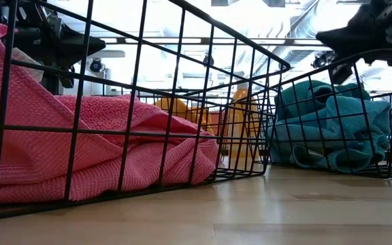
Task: Sort microfiber towel by color & place in baskets
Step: Return to Home Position
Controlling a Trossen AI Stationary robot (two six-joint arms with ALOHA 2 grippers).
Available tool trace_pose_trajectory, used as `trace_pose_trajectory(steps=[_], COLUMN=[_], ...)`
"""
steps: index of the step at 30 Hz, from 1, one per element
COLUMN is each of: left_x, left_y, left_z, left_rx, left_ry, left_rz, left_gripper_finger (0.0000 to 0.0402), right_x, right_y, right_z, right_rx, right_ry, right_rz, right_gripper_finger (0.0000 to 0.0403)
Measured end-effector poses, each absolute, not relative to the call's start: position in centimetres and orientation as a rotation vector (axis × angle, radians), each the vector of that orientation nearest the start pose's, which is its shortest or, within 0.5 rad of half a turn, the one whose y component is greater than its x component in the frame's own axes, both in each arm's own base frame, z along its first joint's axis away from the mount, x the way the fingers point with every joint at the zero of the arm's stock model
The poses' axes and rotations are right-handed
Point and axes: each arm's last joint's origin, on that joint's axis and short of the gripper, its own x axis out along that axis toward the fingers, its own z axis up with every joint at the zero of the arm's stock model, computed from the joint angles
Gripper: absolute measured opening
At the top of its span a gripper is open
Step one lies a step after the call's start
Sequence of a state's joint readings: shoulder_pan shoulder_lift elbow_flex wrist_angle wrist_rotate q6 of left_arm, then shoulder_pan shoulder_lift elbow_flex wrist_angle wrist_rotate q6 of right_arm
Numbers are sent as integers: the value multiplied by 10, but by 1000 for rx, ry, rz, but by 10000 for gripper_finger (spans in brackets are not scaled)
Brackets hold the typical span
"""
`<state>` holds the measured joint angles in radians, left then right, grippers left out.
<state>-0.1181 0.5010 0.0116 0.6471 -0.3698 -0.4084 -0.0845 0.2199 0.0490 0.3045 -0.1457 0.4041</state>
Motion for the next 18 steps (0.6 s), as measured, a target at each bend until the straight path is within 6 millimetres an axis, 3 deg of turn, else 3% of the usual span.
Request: trace_pose_trajectory(steps=[8, 18], left_x=[127, 127], left_y=[-5, -5], left_z=[183, 183], left_rx=[-444, -444], left_ry=[-203, -203], left_rz=[217, 217], left_gripper_finger=[1, 1], right_x=[105, 104], right_y=[-7, -10], right_z=[178, 179], right_rx=[358, 421], right_ry=[1, -43], right_rz=[-4, -136], right_gripper_finger=[0, 0])
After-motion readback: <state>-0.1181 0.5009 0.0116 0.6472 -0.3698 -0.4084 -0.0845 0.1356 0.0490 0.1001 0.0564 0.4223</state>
